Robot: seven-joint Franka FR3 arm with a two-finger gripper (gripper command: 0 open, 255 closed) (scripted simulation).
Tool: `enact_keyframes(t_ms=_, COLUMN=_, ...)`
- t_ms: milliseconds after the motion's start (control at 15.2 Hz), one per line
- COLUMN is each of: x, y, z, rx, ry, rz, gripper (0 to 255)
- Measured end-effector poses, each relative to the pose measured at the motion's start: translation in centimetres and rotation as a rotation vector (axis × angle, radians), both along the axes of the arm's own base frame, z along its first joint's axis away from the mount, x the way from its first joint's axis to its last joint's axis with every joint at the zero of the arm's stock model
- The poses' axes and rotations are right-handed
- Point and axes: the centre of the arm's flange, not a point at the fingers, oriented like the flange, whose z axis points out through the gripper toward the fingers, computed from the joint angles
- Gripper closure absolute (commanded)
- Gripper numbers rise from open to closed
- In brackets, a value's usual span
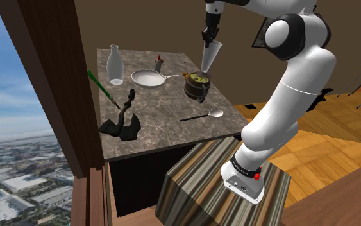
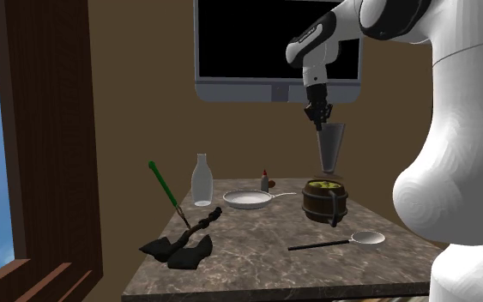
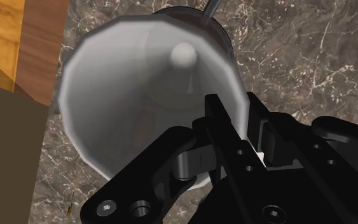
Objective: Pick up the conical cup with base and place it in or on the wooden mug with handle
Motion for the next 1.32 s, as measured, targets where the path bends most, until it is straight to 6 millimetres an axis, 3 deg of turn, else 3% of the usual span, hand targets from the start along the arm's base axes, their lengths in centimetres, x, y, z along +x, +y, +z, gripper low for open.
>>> enact_keyframes(t_ms=330, x=0.0, y=-0.1, z=-2.8, rx=0.0, ry=0.0, rz=0.0, gripper=255)
enact_keyframes(t_ms=726, x=0.0, y=0.0, z=-3.2, rx=-0.001, ry=-0.003, rz=0.001, gripper=255)
enact_keyframes(t_ms=792, x=0.0, y=0.0, z=-3.2, rx=-0.001, ry=-0.003, rz=0.001, gripper=0)
enact_keyframes(t_ms=1188, x=0.0, y=0.0, z=-3.3, rx=-0.001, ry=-0.001, rz=0.0, gripper=0)
enact_keyframes(t_ms=1320, x=0.1, y=-0.1, z=-1.5, rx=-0.001, ry=-0.002, rz=0.0, gripper=0)
